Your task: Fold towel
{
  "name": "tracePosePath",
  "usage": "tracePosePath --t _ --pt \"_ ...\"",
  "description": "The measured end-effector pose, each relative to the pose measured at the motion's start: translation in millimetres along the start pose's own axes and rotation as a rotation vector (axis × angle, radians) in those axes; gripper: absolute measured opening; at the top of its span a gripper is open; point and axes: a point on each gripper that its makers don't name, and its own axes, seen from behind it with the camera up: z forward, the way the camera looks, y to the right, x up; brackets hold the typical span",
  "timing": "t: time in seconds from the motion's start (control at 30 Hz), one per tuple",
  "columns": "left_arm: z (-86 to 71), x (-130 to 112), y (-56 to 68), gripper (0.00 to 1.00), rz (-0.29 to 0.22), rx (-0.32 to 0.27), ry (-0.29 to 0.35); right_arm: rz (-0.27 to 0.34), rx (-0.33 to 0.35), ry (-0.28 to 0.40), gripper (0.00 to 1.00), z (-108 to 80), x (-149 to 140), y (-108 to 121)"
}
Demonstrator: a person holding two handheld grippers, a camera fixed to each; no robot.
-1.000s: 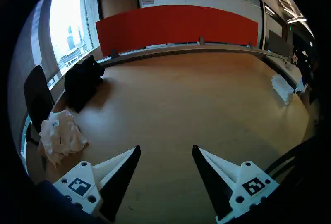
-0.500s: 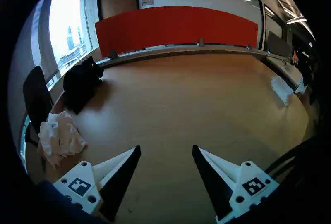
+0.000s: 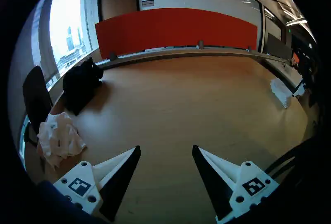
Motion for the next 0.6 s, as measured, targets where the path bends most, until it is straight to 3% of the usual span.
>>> tracePosePath --t 0.23,0.6 --pt "-1.6 1.4 -2.5 0.92 -0.005 -0.001 0.009 0.063 0.012 0.046 0.91 -5.0 11.9 -10.1" --pt "-2.9 5.0 -10.1 0.92 -0.021 0.008 0.022 0.239 0.011 0.082 0.91 -5.9 31.3 -27.4"
